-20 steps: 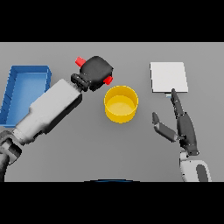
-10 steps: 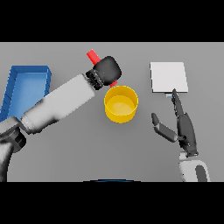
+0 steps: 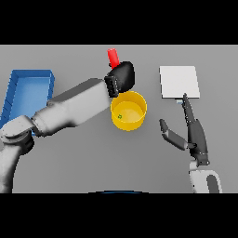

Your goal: Pick up the red beaker and tilt it to pour out 1 green nut into yellow bowl. Pick up the yellow bowl and place it on the metallic measuring scale.

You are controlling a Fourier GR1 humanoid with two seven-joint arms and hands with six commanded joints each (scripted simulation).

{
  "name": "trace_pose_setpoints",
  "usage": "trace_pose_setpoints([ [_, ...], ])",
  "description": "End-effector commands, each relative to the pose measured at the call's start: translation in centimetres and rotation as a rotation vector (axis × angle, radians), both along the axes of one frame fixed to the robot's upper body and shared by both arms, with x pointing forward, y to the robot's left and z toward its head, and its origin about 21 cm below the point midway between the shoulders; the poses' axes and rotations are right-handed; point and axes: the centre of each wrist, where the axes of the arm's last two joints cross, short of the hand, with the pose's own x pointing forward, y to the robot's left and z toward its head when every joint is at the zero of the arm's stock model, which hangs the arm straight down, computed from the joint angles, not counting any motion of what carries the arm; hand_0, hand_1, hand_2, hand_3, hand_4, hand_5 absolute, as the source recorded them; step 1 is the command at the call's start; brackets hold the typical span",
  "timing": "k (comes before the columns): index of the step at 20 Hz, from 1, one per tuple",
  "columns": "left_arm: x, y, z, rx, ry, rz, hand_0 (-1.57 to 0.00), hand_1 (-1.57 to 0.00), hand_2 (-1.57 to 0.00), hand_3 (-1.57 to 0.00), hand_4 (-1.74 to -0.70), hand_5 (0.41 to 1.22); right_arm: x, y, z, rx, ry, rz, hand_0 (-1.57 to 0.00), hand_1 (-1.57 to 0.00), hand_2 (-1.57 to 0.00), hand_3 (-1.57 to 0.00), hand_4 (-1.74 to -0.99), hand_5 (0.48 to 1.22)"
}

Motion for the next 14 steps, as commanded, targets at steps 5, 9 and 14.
trace_pose_setpoints([
  [5, -0.4, -1.3, -0.1, 0.11, -0.061, -0.063, -1.57, -1.57, -1.57, -1.57, -1.73, 1.221, 0.2, 0.0, 0.2, -0.025, -0.011, -0.009, 0.0, 0.0, 0.0, 0.0, -1.16, 0.635],
  [9, -0.6, -2.4, 0.8, 0.161, -0.099, -0.104, -1.57, -1.57, -1.57, -1.57, -1.72, 1.221, -0.1, -0.2, -0.1, -0.01, -0.015, -0.006, 0.0, 0.0, 0.0, 0.0, -1.154, 0.635],
  [14, 1.9, -2.2, 7.1, 0.185, -0.232, -0.099, -1.57, -1.57, -1.57, -1.57, -1.72, 1.221, 0.1, -0.1, 0.1, 0.016, -0.036, 0.009, 0.0, 0.0, 0.0, 0.0, -1.15, 0.649],
])
